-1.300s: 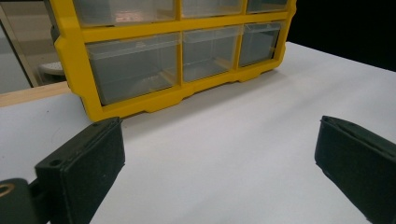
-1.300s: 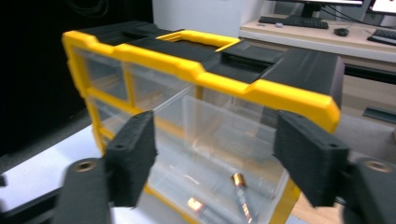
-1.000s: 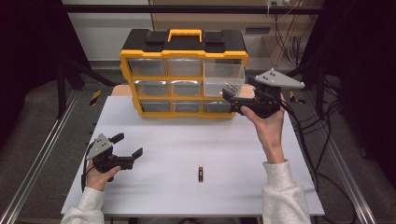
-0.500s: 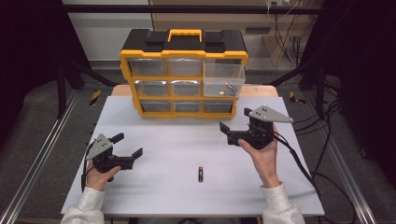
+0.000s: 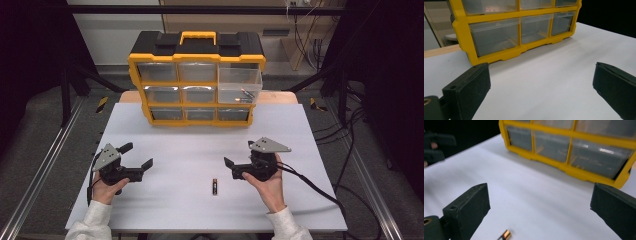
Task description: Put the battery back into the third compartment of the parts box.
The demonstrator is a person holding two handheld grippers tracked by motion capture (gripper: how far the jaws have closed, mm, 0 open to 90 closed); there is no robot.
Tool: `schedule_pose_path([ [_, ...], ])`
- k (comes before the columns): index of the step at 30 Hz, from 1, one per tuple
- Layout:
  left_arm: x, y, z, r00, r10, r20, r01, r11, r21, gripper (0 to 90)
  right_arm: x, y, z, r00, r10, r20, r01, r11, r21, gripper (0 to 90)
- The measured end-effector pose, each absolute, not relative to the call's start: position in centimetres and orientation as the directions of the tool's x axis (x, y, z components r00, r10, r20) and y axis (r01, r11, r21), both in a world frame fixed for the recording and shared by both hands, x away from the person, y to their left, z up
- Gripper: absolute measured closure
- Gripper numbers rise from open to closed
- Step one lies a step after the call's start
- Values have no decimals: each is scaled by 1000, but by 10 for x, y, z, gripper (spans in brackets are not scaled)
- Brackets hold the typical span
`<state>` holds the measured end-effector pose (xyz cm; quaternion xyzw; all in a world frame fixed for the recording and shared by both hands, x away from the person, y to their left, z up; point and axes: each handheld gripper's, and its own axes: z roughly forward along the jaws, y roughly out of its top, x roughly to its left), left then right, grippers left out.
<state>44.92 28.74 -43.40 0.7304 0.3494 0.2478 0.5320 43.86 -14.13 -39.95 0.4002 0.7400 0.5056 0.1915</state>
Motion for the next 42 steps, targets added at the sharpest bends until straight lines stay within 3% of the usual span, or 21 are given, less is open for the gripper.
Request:
schedule_pose_path([
  [24, 449, 286, -435, 634, 773, -10, 248, -192, 949, 9, 429, -95, -472, -667, 739, 96, 509, 358, 782, 49],
  [28, 449, 286, -435, 635, 773, -9, 249, -193, 949, 10, 430, -91, -478, -681, 725, 103, 517, 377, 768, 99],
  [42, 449, 286, -435, 632, 774, -12, 252, -191, 949, 11, 427, -81, -487, -709, 697, 108, 531, 427, 732, 454],
])
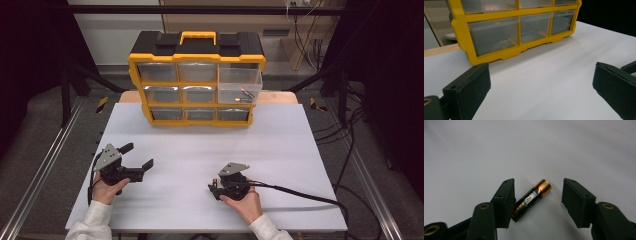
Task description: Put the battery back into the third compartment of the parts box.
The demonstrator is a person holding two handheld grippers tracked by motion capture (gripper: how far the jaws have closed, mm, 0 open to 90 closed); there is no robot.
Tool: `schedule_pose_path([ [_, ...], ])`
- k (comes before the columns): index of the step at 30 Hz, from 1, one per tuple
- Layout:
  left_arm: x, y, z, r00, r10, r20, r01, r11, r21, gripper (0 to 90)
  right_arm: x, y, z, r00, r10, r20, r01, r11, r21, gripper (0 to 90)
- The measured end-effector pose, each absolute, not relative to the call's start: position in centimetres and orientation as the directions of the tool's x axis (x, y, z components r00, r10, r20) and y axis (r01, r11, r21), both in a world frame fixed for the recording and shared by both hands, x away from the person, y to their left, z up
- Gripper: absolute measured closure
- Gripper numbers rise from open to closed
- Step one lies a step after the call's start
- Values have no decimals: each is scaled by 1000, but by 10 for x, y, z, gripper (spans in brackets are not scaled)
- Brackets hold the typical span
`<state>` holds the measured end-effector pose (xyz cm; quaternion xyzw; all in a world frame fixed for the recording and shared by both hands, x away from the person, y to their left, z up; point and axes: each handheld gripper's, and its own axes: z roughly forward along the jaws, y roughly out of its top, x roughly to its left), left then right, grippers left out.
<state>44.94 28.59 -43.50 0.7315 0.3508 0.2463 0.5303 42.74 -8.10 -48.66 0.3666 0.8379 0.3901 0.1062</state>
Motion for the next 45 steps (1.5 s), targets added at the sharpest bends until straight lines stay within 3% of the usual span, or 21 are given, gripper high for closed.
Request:
schedule_pose_path([
  [20, 449, 285, -435, 631, 776, -9, 251, -193, 949, 13, 428, -82, -486, -695, 708, 126, 571, 437, 695, 770],
  [28, 449, 286, -434, 631, 775, -7, 248, -193, 949, 13, 430, -83, -483, -696, 704, 142, 576, 428, 697, 773],
  [45, 449, 286, -434, 632, 775, -8, 249, -192, 949, 13, 431, -104, -444, -693, 710, 124, 520, 374, 768, 773],
])
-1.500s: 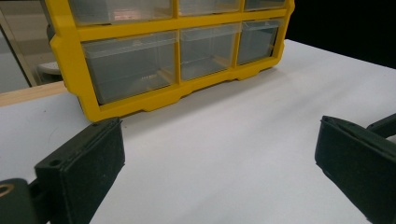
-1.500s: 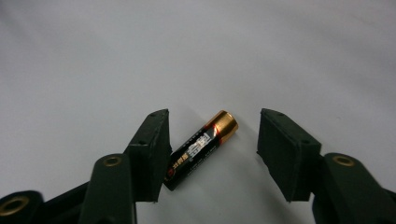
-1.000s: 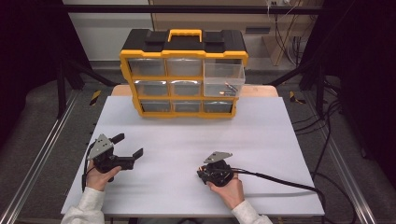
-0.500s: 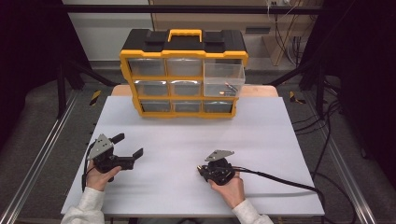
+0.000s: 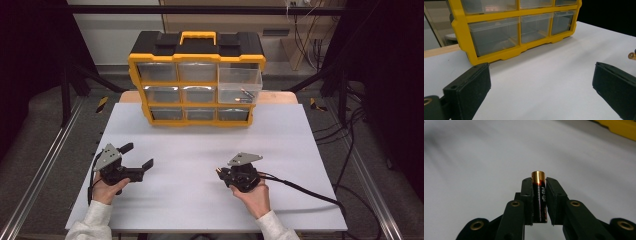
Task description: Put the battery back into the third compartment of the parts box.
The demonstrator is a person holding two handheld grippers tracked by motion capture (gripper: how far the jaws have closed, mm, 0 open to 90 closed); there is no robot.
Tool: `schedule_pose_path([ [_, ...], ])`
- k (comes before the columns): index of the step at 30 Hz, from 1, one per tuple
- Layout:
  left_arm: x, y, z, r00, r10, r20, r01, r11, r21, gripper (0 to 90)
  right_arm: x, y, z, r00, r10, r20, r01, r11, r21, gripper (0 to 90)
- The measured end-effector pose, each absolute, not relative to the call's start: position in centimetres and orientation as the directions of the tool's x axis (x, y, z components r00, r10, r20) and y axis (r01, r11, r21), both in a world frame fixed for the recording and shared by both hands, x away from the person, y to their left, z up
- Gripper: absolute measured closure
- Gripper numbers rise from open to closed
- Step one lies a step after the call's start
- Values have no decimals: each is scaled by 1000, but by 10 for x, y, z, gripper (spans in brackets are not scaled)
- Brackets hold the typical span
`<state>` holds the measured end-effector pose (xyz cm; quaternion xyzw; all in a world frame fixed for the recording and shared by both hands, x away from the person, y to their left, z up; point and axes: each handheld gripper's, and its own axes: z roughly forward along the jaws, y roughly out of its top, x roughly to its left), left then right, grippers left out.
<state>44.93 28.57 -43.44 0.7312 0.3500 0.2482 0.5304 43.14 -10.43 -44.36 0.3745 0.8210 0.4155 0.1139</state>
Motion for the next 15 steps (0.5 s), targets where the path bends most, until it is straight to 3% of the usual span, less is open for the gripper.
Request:
schedule_pose_path([
  [15, 450, 285, -435, 632, 775, -6, 249, -196, 948, 13, 437, -139, -384, -665, 736, 126, 440, 249, 863, 773],
])
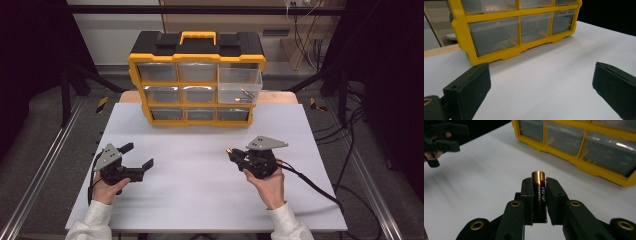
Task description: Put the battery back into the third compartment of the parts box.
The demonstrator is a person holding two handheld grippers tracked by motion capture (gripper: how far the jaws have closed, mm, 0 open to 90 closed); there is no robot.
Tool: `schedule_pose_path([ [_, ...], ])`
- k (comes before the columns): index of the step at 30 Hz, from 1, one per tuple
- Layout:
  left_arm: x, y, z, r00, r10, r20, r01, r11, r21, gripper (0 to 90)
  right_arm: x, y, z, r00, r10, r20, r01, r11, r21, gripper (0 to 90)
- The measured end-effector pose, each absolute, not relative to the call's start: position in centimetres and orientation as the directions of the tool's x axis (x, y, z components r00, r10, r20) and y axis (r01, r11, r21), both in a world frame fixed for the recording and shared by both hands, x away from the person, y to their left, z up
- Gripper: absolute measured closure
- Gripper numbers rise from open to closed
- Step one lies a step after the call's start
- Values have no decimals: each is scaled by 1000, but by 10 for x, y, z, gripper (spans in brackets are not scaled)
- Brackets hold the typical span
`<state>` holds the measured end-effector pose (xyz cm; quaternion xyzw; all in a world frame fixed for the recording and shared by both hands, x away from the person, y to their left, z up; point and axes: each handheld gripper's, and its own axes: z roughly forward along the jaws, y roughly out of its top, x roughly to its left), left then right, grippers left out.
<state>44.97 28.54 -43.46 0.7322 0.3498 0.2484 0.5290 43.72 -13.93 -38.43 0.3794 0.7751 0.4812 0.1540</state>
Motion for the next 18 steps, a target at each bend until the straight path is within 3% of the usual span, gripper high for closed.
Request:
schedule_pose_path([
  [18, 450, 286, -435, 631, 775, -8, 249, -193, 949, 13, 451, -156, -289, -643, 763, 67, 292, 163, 942, 773],
])
